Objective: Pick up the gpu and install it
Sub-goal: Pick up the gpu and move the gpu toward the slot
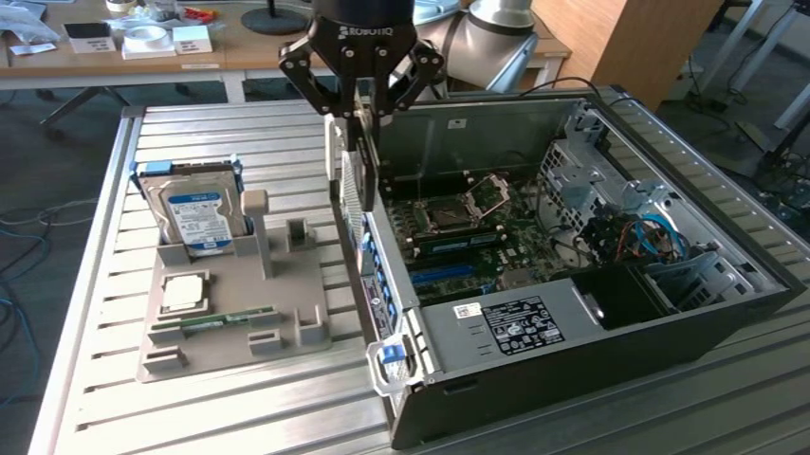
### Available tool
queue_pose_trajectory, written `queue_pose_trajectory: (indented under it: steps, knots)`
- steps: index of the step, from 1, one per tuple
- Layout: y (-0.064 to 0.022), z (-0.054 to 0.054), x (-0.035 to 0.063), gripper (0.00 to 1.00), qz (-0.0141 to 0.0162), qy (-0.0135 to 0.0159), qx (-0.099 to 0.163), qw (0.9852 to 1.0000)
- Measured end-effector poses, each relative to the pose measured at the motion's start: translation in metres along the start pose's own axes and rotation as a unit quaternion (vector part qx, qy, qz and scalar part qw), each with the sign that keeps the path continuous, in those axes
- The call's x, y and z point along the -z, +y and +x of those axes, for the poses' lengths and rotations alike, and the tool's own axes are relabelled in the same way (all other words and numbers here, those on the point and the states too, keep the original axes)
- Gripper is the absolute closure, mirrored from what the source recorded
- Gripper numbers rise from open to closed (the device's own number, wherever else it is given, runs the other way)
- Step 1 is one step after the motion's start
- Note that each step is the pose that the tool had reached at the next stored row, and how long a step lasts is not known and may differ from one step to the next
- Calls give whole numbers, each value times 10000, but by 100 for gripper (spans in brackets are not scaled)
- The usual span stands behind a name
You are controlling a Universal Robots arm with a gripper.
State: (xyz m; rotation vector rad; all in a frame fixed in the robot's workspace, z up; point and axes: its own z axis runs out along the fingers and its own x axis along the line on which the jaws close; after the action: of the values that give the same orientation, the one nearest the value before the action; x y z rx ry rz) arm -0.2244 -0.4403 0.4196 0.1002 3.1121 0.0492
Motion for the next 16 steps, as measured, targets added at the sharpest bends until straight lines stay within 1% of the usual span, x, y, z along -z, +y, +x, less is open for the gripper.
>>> queue_pose_trajectory:
  steps: [7,16]
  knots:
    - [8,-126,-3,73,0,1,0,10000]
    - [17,-261,-7,73,0,0,0,10000]
